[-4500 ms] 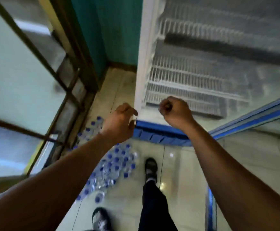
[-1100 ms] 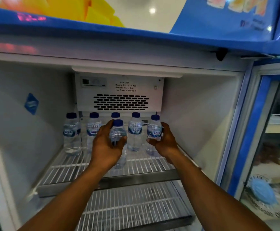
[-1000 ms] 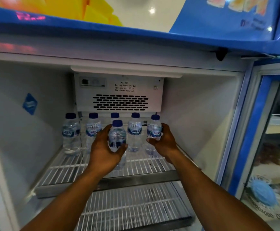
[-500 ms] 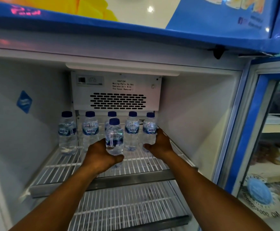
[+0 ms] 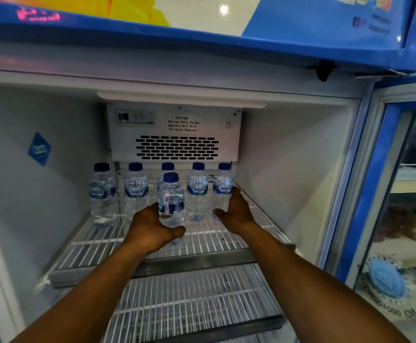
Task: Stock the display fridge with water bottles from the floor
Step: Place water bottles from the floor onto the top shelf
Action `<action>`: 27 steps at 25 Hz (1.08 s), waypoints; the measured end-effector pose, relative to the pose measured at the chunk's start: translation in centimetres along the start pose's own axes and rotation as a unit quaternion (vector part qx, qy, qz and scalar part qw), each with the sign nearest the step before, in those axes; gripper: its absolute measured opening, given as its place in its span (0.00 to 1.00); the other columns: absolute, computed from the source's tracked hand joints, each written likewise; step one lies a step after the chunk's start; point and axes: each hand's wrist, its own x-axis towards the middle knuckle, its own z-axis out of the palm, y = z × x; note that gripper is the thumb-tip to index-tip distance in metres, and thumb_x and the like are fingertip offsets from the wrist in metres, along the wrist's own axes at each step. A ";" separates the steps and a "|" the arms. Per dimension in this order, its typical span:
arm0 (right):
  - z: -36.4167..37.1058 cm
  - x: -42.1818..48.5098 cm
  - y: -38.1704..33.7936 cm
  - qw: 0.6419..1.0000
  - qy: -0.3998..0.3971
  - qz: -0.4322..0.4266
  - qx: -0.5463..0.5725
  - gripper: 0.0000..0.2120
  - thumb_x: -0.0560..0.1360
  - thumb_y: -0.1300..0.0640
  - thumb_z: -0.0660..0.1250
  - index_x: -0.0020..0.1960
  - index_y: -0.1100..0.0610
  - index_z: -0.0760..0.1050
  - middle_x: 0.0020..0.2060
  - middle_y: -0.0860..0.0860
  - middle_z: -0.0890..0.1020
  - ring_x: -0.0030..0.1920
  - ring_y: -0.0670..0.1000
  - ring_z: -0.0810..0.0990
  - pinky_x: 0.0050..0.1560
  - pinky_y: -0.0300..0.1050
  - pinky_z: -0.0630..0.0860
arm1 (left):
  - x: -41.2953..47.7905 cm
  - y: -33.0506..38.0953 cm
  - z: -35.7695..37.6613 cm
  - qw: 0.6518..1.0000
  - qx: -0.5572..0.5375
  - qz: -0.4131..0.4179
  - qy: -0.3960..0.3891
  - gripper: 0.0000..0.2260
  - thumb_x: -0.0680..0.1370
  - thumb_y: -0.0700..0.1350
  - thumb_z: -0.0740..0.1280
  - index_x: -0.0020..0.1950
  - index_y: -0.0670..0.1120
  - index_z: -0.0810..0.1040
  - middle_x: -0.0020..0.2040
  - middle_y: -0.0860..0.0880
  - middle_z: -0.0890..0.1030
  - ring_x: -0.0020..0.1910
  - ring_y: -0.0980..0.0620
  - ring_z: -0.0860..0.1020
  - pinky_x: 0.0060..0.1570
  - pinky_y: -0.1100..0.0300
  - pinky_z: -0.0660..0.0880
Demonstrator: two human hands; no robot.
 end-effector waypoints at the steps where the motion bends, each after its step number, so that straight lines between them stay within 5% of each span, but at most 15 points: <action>1: 0.0 0.1 0.0 1.000 -0.002 0.001 0.000 0.38 0.73 0.58 0.75 0.76 0.55 0.58 0.71 0.55 0.70 0.69 0.56 0.71 0.68 0.45 0.67 | 0.0 0.0 0.0 1.000 0.000 -0.001 0.000 0.25 0.64 0.48 0.82 0.55 0.56 0.74 0.50 0.55 0.80 0.49 0.53 0.79 0.51 0.60 0.74; 10: -1.0 -1.5 -2.4 0.993 -0.006 0.096 -0.060 0.41 0.75 0.54 0.73 0.78 0.60 0.51 0.73 0.58 0.65 0.71 0.59 0.69 0.66 0.48 0.70 | -0.2 0.2 -0.2 1.000 -0.003 -0.008 -0.008 0.25 0.64 0.48 0.82 0.57 0.54 0.76 0.50 0.54 0.80 0.48 0.54 0.79 0.50 0.61 0.73; 12: -1.3 -3.5 -4.3 0.990 0.046 0.079 -0.106 0.29 0.75 0.53 0.70 0.71 0.57 0.65 0.65 0.55 0.74 0.63 0.57 0.76 0.56 0.47 0.76 | -0.1 0.2 -0.1 1.000 0.002 -0.015 -0.008 0.25 0.63 0.48 0.82 0.56 0.54 0.76 0.51 0.54 0.82 0.49 0.54 0.80 0.51 0.60 0.74; 15: 0.3 -6.3 -7.4 0.998 0.038 -0.034 0.023 0.13 0.73 0.52 0.72 0.55 0.53 0.74 0.47 0.49 0.81 0.48 0.50 0.81 0.47 0.43 0.79 | 0.0 0.4 -0.1 0.999 0.027 -0.019 -0.006 0.27 0.61 0.53 0.82 0.56 0.53 0.77 0.51 0.54 0.83 0.49 0.54 0.81 0.51 0.58 0.78; 19: 2.8 -7.2 -9.6 0.992 -0.050 -0.057 0.096 0.28 0.68 0.39 0.76 0.62 0.48 0.71 0.53 0.45 0.80 0.50 0.46 0.81 0.49 0.39 0.78 | -0.8 1.1 -0.6 0.993 0.117 0.012 -0.006 0.35 0.55 0.61 0.82 0.58 0.52 0.77 0.50 0.56 0.81 0.46 0.57 0.78 0.43 0.65 0.74; 22: 3.9 -7.2 -8.8 0.993 -0.055 -0.063 0.080 0.32 0.66 0.44 0.80 0.64 0.49 0.69 0.55 0.46 0.81 0.49 0.44 0.79 0.48 0.35 0.75 | -1.3 0.8 -1.1 0.991 0.129 -0.002 -0.017 0.36 0.53 0.58 0.84 0.57 0.50 0.77 0.46 0.56 0.81 0.41 0.60 0.77 0.33 0.71 0.68; 27: 3.7 -7.2 -8.2 0.994 -0.026 -0.064 0.079 0.29 0.65 0.50 0.81 0.61 0.51 0.71 0.51 0.45 0.82 0.46 0.43 0.80 0.41 0.27 0.73 | -1.5 0.6 -1.1 0.994 0.103 -0.014 -0.025 0.36 0.54 0.56 0.85 0.57 0.52 0.73 0.45 0.54 0.81 0.41 0.61 0.77 0.34 0.69 0.69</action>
